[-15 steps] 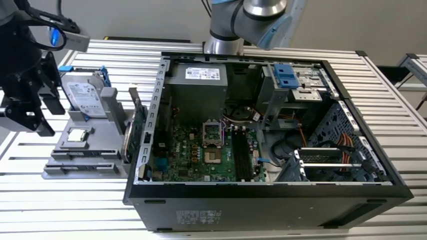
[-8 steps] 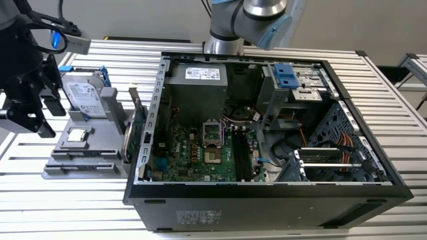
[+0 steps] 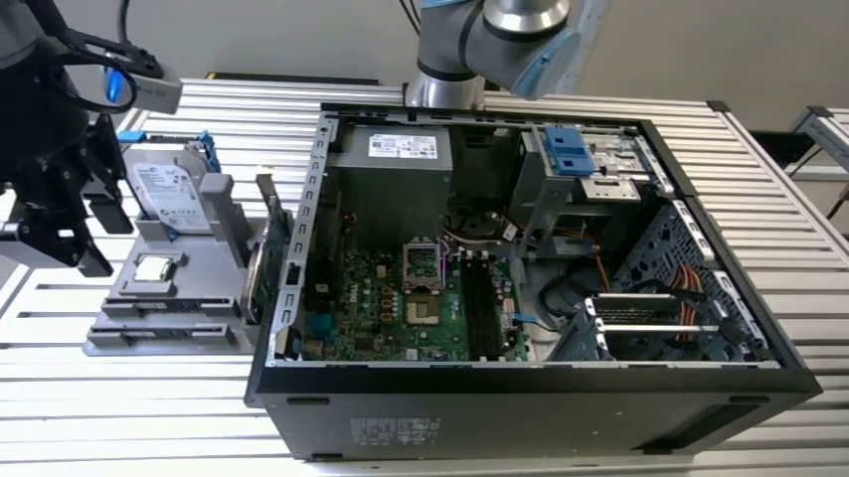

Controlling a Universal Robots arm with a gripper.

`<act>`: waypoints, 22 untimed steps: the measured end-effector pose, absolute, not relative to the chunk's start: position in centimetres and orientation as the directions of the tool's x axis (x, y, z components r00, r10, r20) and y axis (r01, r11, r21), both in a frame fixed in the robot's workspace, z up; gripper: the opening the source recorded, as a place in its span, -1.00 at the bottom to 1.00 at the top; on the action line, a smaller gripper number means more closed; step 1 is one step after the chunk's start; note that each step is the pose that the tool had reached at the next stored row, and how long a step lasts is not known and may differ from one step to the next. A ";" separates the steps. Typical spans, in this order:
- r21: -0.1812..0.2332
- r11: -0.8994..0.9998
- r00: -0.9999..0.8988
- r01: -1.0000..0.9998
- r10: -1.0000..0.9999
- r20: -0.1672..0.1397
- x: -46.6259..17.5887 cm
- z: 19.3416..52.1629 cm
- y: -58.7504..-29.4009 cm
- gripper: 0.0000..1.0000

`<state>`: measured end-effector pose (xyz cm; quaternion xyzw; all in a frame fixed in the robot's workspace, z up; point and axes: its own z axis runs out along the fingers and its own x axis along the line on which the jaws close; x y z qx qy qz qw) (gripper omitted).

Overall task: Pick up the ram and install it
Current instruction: 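Pick up the ram and move it above insertion slot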

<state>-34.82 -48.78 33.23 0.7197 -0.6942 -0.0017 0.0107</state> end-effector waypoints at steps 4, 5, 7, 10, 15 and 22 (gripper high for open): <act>0.018 -0.036 0.037 -0.999 -0.999 0.012 -34.8 33.0 -48.8 1.00; 0.018 -0.036 0.037 -0.999 -0.999 0.012 -34.8 32.9 -48.8 1.00; 0.018 -0.037 0.037 -0.999 -0.999 0.013 -34.8 32.9 -48.8 1.00; 0.018 -0.037 0.037 -0.999 -0.999 0.013 -34.8 32.7 -48.8 1.00; 0.018 -0.036 0.037 -0.999 -0.999 0.013 -34.8 32.5 -48.8 1.00; 0.018 -0.036 0.037 -0.999 -0.999 0.013 -34.8 32.2 -48.8 1.00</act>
